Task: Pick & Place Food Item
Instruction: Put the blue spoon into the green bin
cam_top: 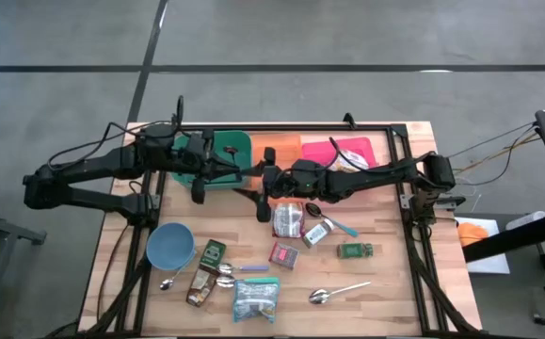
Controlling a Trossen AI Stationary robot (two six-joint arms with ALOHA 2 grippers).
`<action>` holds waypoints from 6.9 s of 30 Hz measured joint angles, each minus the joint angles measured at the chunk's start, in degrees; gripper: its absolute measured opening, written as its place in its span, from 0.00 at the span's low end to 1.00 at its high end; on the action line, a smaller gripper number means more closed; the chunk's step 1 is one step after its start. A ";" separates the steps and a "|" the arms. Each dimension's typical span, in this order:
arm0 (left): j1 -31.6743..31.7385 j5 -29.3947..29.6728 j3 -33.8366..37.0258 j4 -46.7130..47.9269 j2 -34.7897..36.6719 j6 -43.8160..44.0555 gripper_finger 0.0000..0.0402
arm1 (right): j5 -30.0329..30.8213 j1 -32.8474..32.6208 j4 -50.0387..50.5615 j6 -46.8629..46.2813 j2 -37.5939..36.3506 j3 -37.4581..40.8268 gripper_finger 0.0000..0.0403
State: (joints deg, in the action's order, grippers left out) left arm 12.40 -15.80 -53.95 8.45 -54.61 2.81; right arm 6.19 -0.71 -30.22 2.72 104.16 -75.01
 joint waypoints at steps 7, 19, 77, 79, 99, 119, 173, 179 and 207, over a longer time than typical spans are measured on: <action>0.00 -0.48 0.00 1.19 0.00 -0.22 0.00 | -0.23 -0.05 0.02 2.36 -0.37 0.14 0.19; 0.00 -1.11 0.00 3.85 -0.02 -2.12 0.00 | 0.00 -0.07 4.84 1.55 -0.97 -0.06 0.02; -30.21 68.73 -5.29 18.51 -14.01 -44.41 0.70 | 4.06 4.15 38.28 -20.84 -5.82 -1.61 0.02; -30.21 71.57 -5.35 16.53 -16.73 -47.52 0.70 | 2.93 4.03 37.18 -21.23 -4.95 -1.59 0.02; -30.10 76.26 -5.36 13.39 -21.64 -60.92 0.58 | -3.59 1.33 34.36 -21.76 -4.68 -1.25 0.02; -30.10 78.86 -5.05 18.76 -21.66 -66.08 0.02 | -5.37 0.92 33.75 -20.05 -4.79 -1.15 0.02; 6.75 42.00 3.08 38.16 -11.87 -14.96 0.00 | -6.01 -0.57 37.54 -8.26 -5.08 -0.36 0.60; 6.79 39.86 7.07 33.18 -11.87 -16.33 0.00 | -6.01 -0.57 37.35 -6.74 -5.07 -0.30 0.60; 8.90 27.88 13.12 23.43 -14.24 -12.80 0.00 | -6.18 -0.57 37.27 -5.21 -5.07 -0.07 0.60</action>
State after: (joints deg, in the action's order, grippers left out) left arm 21.31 12.08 -40.83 31.88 -68.85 -9.99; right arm 0.01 -1.28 7.05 -2.49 99.09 -75.08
